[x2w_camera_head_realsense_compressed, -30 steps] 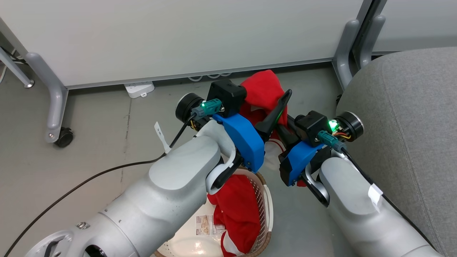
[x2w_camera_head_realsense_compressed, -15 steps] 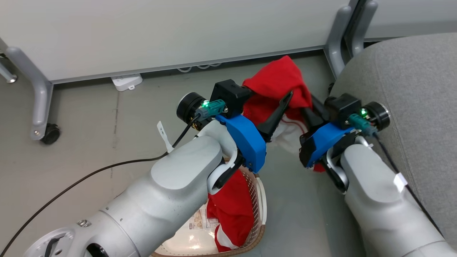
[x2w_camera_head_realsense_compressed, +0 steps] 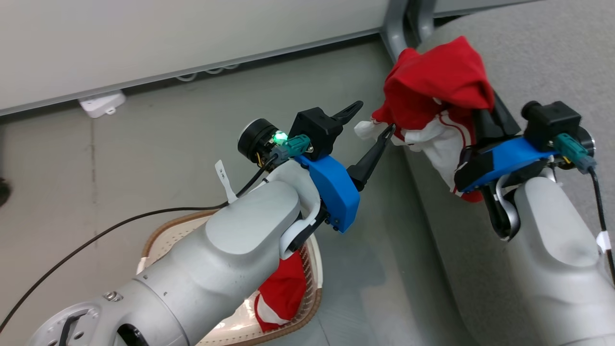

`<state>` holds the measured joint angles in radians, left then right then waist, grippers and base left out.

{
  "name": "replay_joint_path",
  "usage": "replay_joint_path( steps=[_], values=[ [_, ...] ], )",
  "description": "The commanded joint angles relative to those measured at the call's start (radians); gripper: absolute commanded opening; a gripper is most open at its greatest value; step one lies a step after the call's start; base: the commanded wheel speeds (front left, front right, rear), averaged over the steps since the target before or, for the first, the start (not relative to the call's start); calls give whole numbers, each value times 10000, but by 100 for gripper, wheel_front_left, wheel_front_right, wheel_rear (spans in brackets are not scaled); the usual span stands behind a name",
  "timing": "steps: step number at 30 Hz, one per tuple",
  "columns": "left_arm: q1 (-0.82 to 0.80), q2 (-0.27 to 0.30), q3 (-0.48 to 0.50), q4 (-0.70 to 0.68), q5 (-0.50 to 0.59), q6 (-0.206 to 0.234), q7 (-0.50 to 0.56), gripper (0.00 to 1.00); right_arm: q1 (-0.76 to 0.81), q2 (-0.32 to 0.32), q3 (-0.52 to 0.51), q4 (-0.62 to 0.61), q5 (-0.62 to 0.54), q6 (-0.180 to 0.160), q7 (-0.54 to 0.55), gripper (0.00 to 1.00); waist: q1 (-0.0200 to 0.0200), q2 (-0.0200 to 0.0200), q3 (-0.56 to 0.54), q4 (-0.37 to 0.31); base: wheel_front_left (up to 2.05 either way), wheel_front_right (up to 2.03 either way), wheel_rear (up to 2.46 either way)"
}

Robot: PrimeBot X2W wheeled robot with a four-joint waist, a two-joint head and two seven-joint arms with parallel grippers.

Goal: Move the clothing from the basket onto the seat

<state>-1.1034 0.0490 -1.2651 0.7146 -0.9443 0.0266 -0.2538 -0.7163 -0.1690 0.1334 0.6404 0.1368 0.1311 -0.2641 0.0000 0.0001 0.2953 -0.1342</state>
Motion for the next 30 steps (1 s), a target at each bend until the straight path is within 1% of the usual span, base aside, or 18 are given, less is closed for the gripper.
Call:
replay_joint_path(
  steps=[1,11,17,24,30],
  values=[
    [-118,27,-18,7,44,-1,-29,100,214,-29,-205,-182,-58,-7,-7,0,0,-1,240,-403,0,0,0],
    [-182,32,-110,35,401,-93,-16,100,998,-285,-1437,-1420,-125,-7,-9,0,0,-1,682,-1542,0,0,0],
    [-75,29,-143,107,564,-123,40,100,1645,-194,-2012,-2073,-124,-7,-7,0,0,-1,874,-2110,0,0,0],
    [39,32,-156,73,763,-175,132,100,2436,80,-2559,-2664,-77,-7,-7,0,0,-1,1093,-2569,0,0,0],
    [19,32,-166,106,873,-210,150,100,2740,262,-2716,-2877,-86,-7,-7,0,0,-1,1248,-2759,0,0,0]
  ],
)
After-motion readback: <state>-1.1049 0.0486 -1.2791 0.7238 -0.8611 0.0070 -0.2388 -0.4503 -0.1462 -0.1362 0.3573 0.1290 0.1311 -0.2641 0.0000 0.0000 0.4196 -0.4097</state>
